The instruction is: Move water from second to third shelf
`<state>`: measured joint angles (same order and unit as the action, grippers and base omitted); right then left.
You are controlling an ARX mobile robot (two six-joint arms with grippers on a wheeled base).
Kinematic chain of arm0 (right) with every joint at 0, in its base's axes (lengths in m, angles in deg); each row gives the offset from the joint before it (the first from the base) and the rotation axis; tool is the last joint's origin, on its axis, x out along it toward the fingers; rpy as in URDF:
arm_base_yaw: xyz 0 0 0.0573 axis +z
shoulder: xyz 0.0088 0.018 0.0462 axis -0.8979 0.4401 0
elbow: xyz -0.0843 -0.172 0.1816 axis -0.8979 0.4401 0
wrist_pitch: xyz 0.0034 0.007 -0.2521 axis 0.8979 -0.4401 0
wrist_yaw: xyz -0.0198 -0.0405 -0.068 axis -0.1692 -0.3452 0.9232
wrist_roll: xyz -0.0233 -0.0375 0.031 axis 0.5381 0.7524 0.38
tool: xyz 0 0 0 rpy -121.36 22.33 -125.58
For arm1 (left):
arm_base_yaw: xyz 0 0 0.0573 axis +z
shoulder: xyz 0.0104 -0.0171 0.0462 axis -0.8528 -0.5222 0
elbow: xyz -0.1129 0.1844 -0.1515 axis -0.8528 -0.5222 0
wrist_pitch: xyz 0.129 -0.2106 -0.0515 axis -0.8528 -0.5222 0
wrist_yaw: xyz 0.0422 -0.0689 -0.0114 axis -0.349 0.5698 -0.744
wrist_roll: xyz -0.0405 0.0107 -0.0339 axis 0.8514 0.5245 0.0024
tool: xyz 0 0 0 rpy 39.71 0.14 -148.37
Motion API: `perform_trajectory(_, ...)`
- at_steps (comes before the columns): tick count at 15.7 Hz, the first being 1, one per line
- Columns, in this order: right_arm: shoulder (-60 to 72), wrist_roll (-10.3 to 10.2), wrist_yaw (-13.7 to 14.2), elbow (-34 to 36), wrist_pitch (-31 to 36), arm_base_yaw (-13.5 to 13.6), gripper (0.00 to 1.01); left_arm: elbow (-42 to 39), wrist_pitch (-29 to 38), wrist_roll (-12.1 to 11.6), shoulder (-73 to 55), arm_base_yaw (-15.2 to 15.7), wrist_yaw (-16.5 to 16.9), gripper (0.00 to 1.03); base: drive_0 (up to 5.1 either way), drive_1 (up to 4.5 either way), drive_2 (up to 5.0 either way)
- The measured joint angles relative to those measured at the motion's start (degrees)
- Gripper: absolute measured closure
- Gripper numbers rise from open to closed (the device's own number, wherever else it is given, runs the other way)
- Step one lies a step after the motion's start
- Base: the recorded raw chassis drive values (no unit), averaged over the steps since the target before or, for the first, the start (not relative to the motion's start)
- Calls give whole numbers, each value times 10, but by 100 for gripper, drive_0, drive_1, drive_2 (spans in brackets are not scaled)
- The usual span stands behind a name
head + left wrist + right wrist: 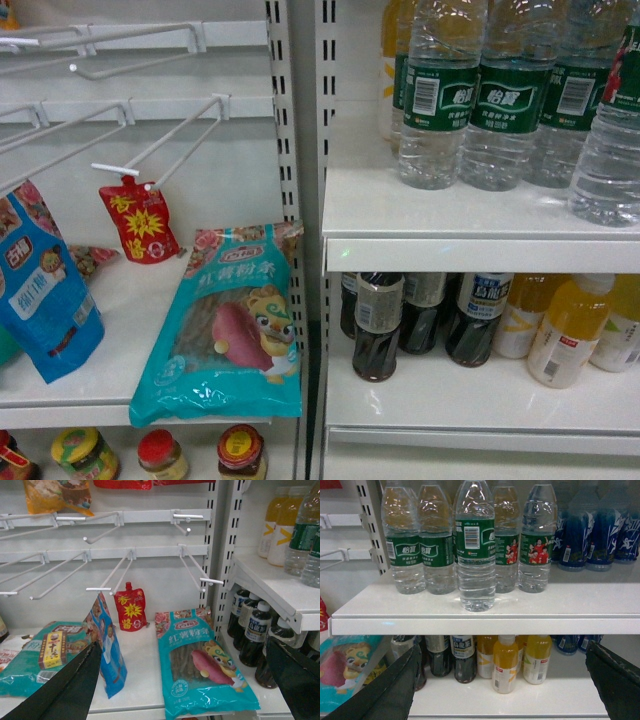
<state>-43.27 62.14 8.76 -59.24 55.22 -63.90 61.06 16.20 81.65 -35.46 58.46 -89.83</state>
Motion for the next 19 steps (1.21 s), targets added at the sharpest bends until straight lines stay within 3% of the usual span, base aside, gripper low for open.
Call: perform_trajectory(19,0,0,0,0,0,0,3,0,0,0,0,0,0,5,0,0,0)
